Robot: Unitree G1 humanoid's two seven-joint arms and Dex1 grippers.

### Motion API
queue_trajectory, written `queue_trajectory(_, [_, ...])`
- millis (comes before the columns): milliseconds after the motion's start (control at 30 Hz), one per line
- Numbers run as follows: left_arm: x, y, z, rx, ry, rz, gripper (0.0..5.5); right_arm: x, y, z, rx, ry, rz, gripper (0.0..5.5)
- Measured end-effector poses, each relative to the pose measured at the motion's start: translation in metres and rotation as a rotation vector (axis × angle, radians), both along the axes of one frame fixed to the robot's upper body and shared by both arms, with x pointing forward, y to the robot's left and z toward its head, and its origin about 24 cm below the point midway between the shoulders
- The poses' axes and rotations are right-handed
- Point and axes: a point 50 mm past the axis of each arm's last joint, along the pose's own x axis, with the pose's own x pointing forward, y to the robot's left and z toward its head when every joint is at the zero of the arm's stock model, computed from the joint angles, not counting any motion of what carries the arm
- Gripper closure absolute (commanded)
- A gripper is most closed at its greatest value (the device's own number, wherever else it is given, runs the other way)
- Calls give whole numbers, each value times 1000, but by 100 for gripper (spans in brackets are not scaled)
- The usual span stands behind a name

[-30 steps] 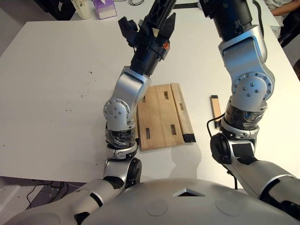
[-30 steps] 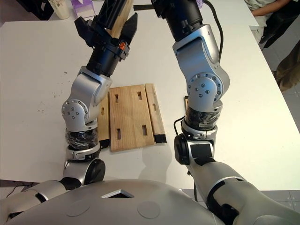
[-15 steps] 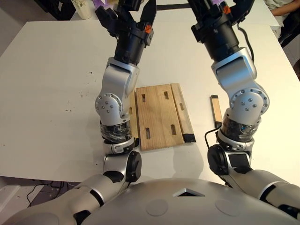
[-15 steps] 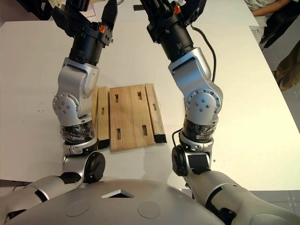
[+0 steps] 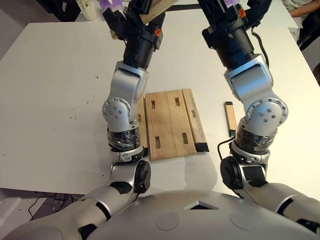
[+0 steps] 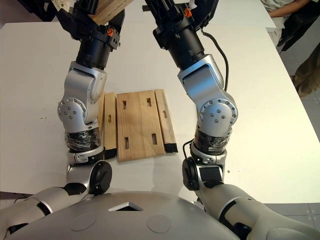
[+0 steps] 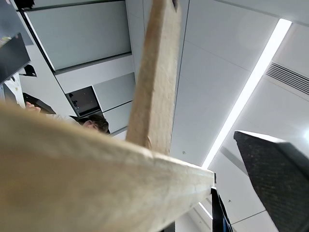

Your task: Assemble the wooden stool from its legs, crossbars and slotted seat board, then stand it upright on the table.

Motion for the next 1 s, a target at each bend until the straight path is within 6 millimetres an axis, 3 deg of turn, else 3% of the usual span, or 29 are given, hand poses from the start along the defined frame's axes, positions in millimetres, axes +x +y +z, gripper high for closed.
queue_trajectory(367, [3, 6, 4, -2, -13, 18, 10, -5, 1, 0, -9, -15, 7, 343])
queue_trajectory(767, [2, 18, 9, 63, -39, 30, 10, -16, 9, -32, -13, 104, 92, 343])
queue_trajectory(1000, [-4, 20, 5, 127, -38, 10, 79, -13, 5, -33, 80, 143, 125, 343])
